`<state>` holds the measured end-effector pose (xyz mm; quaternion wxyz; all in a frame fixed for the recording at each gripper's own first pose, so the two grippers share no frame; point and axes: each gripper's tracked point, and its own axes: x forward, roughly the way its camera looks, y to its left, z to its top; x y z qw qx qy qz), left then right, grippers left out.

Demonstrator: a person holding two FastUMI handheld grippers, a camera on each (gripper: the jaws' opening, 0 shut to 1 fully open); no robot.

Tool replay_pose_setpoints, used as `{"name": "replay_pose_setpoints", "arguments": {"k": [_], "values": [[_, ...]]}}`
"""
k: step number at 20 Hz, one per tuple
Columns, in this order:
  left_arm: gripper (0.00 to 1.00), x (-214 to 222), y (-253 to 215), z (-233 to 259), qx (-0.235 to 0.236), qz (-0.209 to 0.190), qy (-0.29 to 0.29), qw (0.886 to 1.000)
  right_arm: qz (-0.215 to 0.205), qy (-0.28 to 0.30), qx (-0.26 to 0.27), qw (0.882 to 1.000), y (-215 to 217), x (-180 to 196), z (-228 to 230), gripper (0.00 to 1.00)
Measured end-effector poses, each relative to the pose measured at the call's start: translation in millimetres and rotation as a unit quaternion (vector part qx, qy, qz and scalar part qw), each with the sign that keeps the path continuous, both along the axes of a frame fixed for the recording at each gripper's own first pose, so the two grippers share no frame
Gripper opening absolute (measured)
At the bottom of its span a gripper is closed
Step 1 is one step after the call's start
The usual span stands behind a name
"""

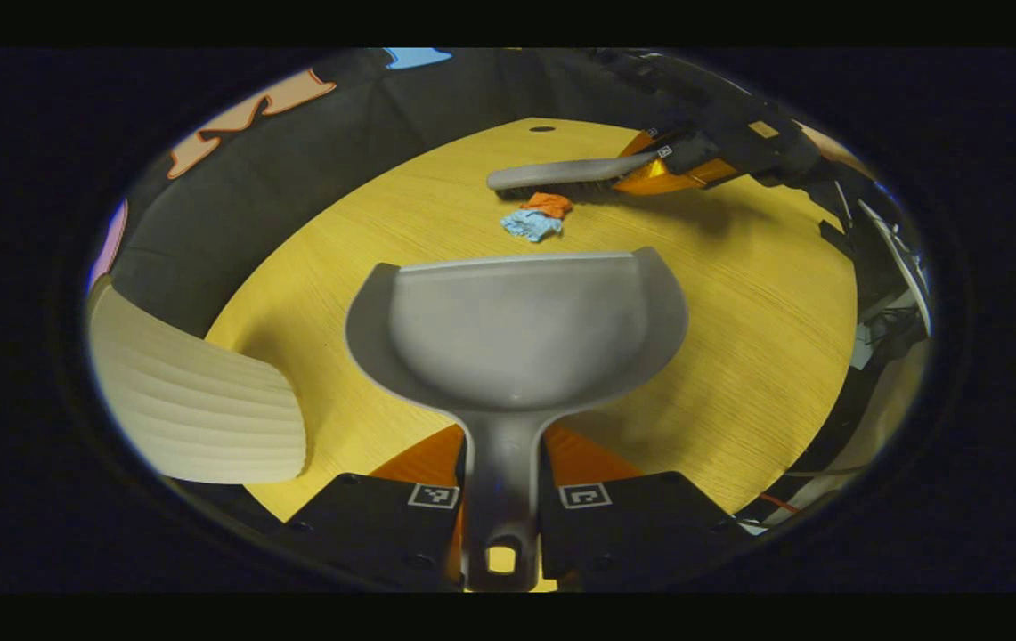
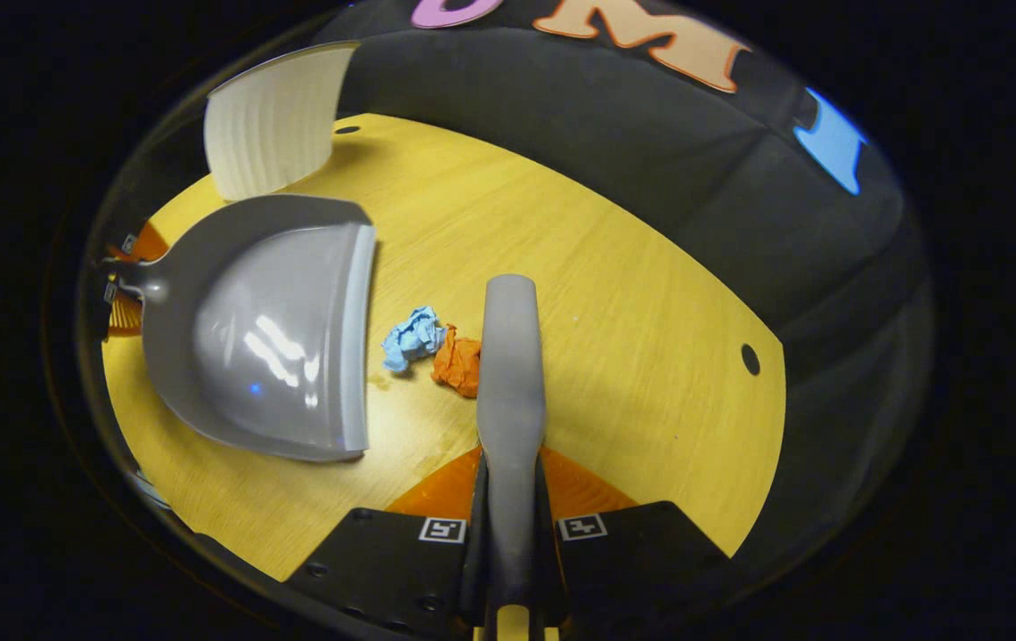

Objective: Pick up the small broom and dustpan from the desktop, sweep the trash into the dustpan with the broom, and then empty the trash into the garbage bin.

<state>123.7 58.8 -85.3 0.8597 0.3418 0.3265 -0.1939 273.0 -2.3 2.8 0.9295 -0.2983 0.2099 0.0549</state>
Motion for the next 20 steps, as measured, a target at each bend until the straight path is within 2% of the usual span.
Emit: {"name": "replay_pose_setpoints", "arguments": {"k": [4, 5, 6, 8, 11, 14, 18, 20], "values": [[0.27, 2, -1, -7, -0.005, 0.005, 0.008, 1.000, 0.081, 0.032, 0.005, 0.996, 44, -26, 0, 0.19], [0.27, 2, -1, -7, -0.008, 0.007, 0.011, 1.000, 0.102, 0.042, -0.001, 0.994, 52, -35, 0, 0.26], [0.25, 1, -1, -6, -0.011, 0.010, 0.011, 1.000, 0.115, 0.046, -0.010, 0.992, 57, -42, 2, 0.22], [0.26, 3, -2, -7, -0.020, 0.011, 0.006, 1.000, 0.125, 0.044, -0.010, 0.991, 62, -53, 12, 0.22], [0.26, 7, -4, -6, -0.034, 0.008, -0.021, 0.999, 0.116, 0.020, 0.036, 0.992, 59, -66, 40, 0.22], [0.26, 10, -16, -7, -0.070, 0.009, -0.071, 0.995, 0.092, -0.030, 0.112, 0.989, 46, -91, 66, 0.22], [0.25, -1, -39, -1, -0.157, 0.037, -0.106, 0.981, 0.033, -0.075, 0.219, 0.972, -5, -127, 82, 0.22], [0.26, -2, -40, -1, -0.176, 0.044, -0.124, 0.976, 0.000, -0.090, 0.250, 0.964, -45, -147, 78, 0.22]]}}
